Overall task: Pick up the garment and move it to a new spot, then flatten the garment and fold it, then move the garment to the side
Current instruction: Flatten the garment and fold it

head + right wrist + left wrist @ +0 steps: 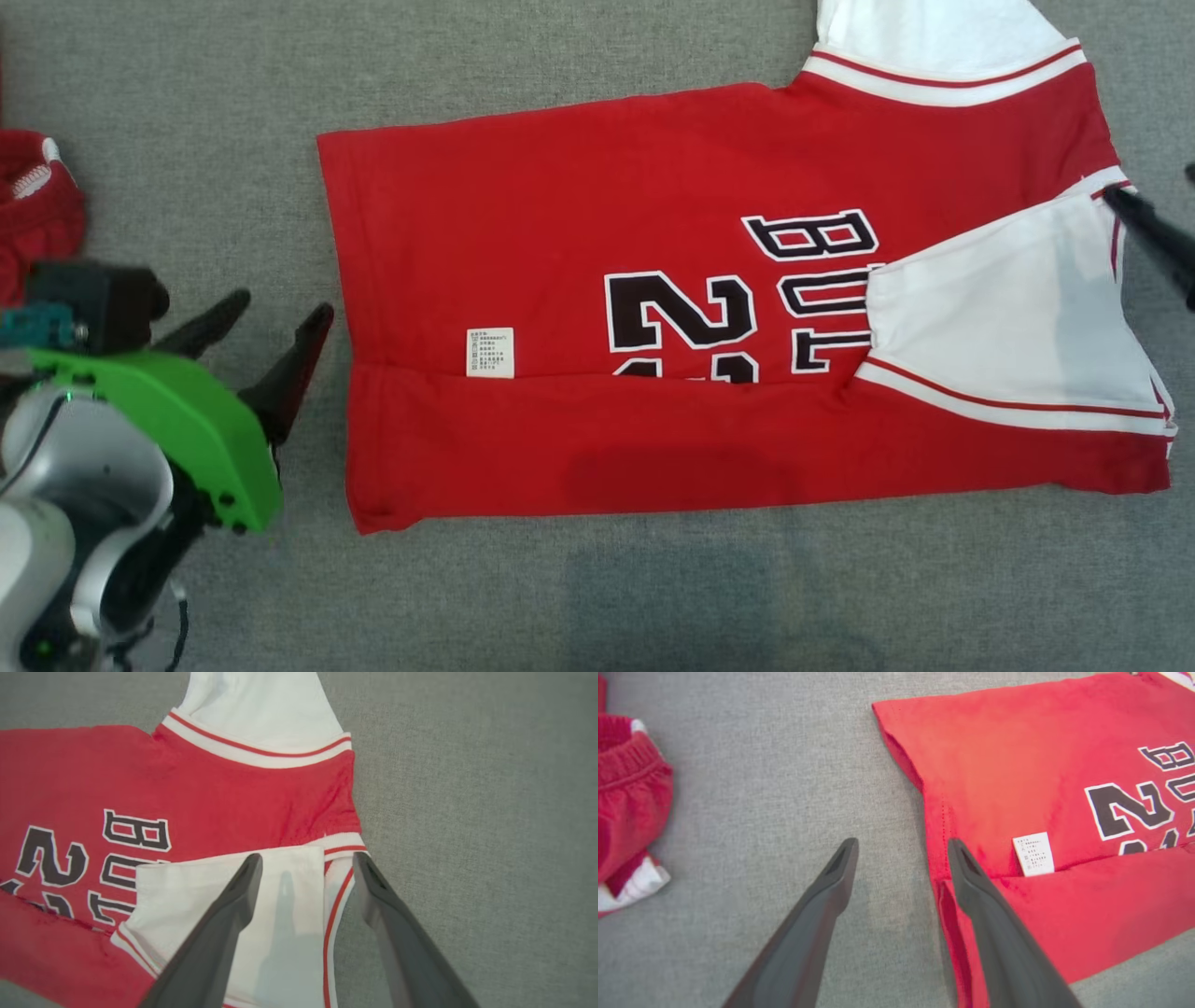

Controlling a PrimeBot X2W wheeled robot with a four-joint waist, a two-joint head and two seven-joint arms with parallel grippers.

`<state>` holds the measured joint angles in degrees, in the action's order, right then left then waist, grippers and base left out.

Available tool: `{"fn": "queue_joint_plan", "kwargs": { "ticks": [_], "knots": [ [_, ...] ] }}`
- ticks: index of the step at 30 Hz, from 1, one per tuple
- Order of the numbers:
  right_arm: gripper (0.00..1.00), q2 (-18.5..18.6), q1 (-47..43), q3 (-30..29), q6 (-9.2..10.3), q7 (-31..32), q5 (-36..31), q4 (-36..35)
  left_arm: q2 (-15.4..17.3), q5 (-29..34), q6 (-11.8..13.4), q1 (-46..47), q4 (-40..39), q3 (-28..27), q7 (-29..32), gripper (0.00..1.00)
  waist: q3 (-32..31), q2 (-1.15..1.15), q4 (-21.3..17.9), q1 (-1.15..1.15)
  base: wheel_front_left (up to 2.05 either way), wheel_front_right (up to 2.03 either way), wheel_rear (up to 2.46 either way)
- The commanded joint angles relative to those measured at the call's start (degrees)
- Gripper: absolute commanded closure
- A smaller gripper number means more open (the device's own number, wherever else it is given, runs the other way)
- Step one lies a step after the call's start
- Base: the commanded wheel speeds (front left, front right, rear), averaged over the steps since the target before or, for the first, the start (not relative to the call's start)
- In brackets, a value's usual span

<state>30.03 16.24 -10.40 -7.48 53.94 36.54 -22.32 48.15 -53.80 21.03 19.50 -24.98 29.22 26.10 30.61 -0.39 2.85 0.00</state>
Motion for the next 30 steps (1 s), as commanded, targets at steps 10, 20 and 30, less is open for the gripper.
{"fn": "queue_joint_plan", "kwargs": {
  "ticks": [10, 20, 30],
  "knots": [
    [0.0, -4.05, 33.96, 11.6, -0.01, 0.78, -16.52, 23.64, -17.33, 5.48, -5.34, 31.45, 25.53, 10.19, 11.76, 0.0, 5.43, 0.39, 4.64, 0.0, 0.0, 0.0, 0.0],
    [0.0, -6.55, 40.95, 12.69, -0.01, -6.61, -22.66, 42.23, -27.57, 5.09, -8.71, 34.65, 39.89, 15.81, 11.85, 0.0, 2.77, 0.39, 8.53, 0.0, 0.0, 0.0, 0.0],
    [0.0, -6.7, 43.81, 10.66, -0.01, -11.07, -25.92, 49.23, -30.63, 5.41, -10.51, 36.3, 44.15, 17.15, 10.6, 0.0, 3.94, 0.39, 10.74, 0.0, 0.0, 0.0, 0.0]
  ]
}}
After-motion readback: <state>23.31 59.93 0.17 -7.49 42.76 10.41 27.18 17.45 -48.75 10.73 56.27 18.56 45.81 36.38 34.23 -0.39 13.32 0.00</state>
